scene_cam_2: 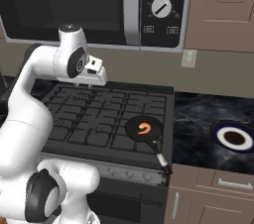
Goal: Place the shrimp on the plate and place the corn on the same plate.
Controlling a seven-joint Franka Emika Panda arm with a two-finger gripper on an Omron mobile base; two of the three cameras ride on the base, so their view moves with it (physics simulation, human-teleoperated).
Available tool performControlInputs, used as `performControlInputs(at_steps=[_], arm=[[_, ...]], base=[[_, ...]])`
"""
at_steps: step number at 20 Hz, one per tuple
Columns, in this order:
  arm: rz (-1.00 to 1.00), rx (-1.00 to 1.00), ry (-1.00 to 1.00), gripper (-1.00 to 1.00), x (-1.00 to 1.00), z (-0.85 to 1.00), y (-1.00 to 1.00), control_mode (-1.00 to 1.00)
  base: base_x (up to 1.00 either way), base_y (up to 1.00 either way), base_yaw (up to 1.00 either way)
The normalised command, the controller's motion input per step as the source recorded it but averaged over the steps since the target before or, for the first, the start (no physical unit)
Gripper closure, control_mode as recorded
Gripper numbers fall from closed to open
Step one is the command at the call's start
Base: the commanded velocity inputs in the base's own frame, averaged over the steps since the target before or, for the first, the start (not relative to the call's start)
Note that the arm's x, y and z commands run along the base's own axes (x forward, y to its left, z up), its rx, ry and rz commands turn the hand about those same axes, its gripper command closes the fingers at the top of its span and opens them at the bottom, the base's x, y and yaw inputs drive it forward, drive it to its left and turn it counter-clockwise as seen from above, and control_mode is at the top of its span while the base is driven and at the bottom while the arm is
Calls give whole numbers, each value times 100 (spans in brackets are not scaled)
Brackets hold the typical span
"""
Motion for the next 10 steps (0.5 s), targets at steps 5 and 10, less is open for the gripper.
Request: performControlInputs(at_steps=[5,10], arm=[[0,-1,1,-100,-19,-23,-33,-100],[-2,0,4,-100,-8,-55,-73,-100]], base=[[0,0,0],[0,0,0]])
